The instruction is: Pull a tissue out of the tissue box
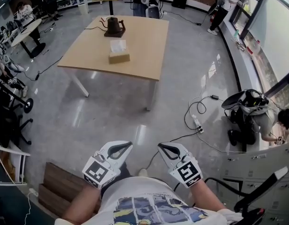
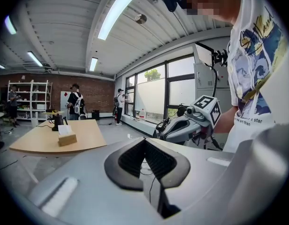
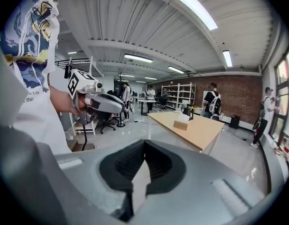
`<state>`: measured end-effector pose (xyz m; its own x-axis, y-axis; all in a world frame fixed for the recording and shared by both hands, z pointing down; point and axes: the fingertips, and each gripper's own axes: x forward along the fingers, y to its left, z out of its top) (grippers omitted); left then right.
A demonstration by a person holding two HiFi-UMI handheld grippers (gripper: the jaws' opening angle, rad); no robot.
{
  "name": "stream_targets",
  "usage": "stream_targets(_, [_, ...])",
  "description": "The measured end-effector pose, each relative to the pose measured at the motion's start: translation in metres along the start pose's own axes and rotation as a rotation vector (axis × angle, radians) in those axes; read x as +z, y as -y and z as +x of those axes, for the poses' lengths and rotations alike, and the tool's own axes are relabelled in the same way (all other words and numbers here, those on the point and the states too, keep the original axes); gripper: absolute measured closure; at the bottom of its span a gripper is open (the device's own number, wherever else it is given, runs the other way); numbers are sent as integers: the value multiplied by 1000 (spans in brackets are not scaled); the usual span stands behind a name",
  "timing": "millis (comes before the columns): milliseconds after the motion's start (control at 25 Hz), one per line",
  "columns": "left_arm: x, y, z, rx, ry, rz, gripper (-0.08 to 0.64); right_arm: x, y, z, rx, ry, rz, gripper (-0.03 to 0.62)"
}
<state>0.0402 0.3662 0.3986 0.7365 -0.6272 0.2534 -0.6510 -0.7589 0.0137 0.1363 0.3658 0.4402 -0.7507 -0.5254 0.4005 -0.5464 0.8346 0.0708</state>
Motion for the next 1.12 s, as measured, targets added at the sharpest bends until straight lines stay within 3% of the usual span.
stream_targets(200, [-4, -17, 5, 25, -8, -39, 557, -2, 5, 24, 39, -11, -9, 592])
stream_targets(440, [-8, -58, 26, -13, -13, -46, 557, 7, 34, 58, 20, -23, 11, 592])
stream_targets(920, [15, -169, 50, -86, 29, -40, 557, 65, 98, 149, -63, -35, -5, 569])
stream_targets(1120, [9, -221, 43, -48, 36, -70, 557, 88, 106, 196, -39, -50, -25, 569])
